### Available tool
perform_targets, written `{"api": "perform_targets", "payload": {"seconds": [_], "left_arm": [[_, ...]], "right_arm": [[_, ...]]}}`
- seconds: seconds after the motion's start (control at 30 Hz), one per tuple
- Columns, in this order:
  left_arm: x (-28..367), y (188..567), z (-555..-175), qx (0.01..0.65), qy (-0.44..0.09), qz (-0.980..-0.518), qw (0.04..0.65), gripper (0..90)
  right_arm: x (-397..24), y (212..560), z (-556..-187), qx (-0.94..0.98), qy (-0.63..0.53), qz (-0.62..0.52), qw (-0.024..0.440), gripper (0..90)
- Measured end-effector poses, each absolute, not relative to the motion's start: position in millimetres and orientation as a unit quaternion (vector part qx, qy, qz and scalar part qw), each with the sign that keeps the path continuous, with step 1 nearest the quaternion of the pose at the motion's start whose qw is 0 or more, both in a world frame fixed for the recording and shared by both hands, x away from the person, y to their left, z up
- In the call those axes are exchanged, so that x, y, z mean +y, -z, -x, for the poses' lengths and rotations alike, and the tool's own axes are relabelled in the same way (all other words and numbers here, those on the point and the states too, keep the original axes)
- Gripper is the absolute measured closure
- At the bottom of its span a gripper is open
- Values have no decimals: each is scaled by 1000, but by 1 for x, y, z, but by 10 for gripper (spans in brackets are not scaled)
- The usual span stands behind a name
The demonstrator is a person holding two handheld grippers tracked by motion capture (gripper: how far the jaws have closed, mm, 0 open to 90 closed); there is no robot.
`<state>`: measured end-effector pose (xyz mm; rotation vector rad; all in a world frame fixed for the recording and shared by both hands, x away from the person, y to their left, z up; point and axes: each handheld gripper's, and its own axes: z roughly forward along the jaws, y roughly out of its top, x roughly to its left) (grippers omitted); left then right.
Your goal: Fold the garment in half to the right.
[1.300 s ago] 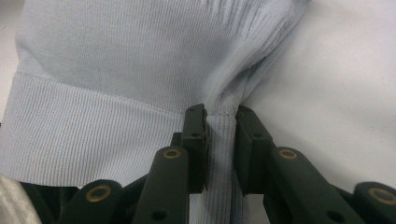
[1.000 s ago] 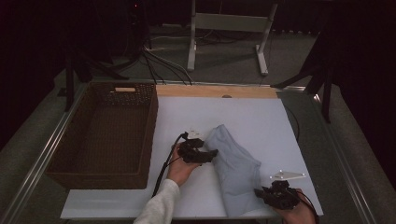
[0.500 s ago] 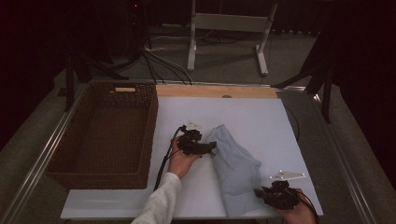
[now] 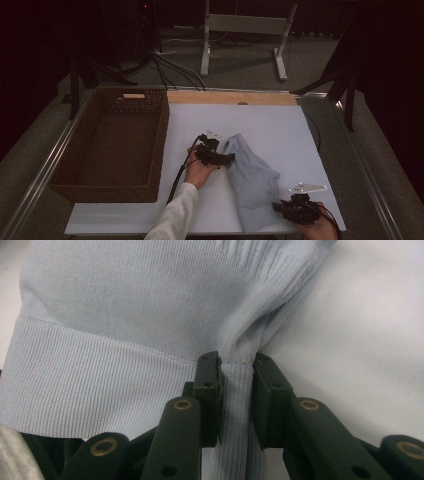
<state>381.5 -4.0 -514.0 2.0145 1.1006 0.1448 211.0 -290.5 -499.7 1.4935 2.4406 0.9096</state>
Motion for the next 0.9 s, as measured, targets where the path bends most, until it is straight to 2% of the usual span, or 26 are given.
{"api": "perform_targets", "payload": {"seconds": [0.37,0.5,0.57,0.67,0.7,0.87,0.9], "left_arm": [[-16,522,-383,429,-56,-817,381,160],[-17,521,-383,429,-40,-817,384,210],[-19,521,-382,422,-25,-817,392,273],[-21,521,-381,415,-3,-817,400,435],[-22,522,-381,413,9,-817,402,435],[-26,522,-381,417,13,-821,389,739],[-26,522,-381,418,14,-822,387,770]], "right_arm": [[-291,500,-211,812,-303,-495,69,753],[-291,500,-211,812,-303,-494,69,750],[-291,500,-211,812,-303,-494,69,748],[-290,500,-211,811,-303,-495,69,748],[-290,500,-211,811,-303,-495,69,748],[-290,500,-211,809,-306,-497,67,744],[-290,500,-211,809,-306,-497,67,741]]}}
